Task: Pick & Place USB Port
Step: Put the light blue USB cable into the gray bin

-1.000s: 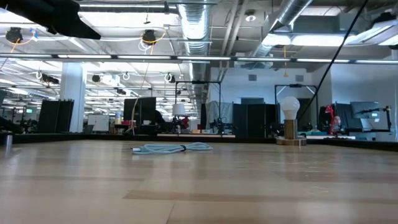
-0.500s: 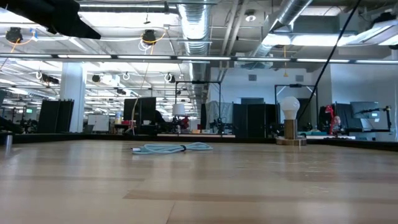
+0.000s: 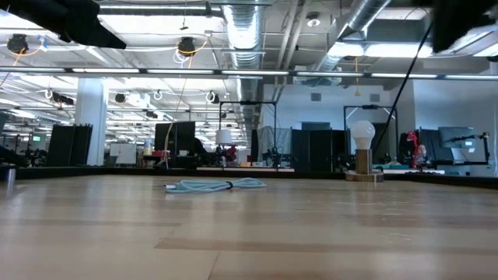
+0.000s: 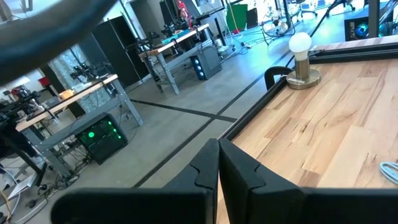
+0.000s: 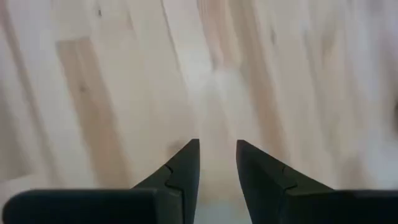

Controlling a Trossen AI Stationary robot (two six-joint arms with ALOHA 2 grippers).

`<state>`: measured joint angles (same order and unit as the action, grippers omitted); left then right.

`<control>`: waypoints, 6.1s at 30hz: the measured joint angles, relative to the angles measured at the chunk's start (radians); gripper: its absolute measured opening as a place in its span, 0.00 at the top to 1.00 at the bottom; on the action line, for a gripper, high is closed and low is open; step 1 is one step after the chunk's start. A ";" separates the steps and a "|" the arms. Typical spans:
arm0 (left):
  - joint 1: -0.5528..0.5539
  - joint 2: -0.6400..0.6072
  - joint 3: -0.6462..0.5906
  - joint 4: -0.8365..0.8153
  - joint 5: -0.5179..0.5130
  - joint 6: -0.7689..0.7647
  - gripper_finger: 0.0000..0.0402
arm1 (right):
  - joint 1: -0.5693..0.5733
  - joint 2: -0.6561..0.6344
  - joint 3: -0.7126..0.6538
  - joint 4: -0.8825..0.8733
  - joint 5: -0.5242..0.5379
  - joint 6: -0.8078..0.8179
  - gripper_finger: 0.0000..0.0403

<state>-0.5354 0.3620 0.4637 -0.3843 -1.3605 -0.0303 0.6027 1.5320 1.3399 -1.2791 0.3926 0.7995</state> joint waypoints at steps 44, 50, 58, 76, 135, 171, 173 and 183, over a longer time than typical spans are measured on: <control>0.000 0.000 0.000 0.000 0.000 0.008 0.97 | -0.476 0.504 0.000 0.948 -0.048 -1.157 0.60; 0.000 0.000 0.000 0.000 0.000 0.008 0.97 | -0.509 0.504 0.000 0.977 -0.108 -1.153 0.63; 0.000 0.000 0.000 0.000 0.000 0.008 0.97 | -0.542 0.509 0.000 0.979 -0.187 -1.136 0.64; 0.000 0.000 0.000 0.000 0.000 0.008 0.97 | -0.554 0.588 0.002 1.010 -0.207 -1.112 0.85; 0.000 0.000 0.000 -0.001 0.001 0.008 0.97 | 0.080 -0.085 -0.002 -0.246 0.182 0.562 1.00; 0.000 0.000 0.000 -0.001 0.001 0.007 0.97 | 0.523 0.028 -0.137 -0.231 -0.329 1.249 1.00; 0.000 0.000 0.000 -0.001 0.001 0.008 0.97 | 0.524 0.028 -0.137 -0.226 -0.330 1.254 1.00; 0.000 0.000 0.000 -0.001 0.001 0.008 0.97 | 0.503 0.028 -0.137 -0.162 -0.327 1.239 1.00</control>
<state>-0.5354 0.3618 0.4634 -0.3851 -1.3598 -0.0227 1.1054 1.5597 1.2034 -1.4415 0.0655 2.0381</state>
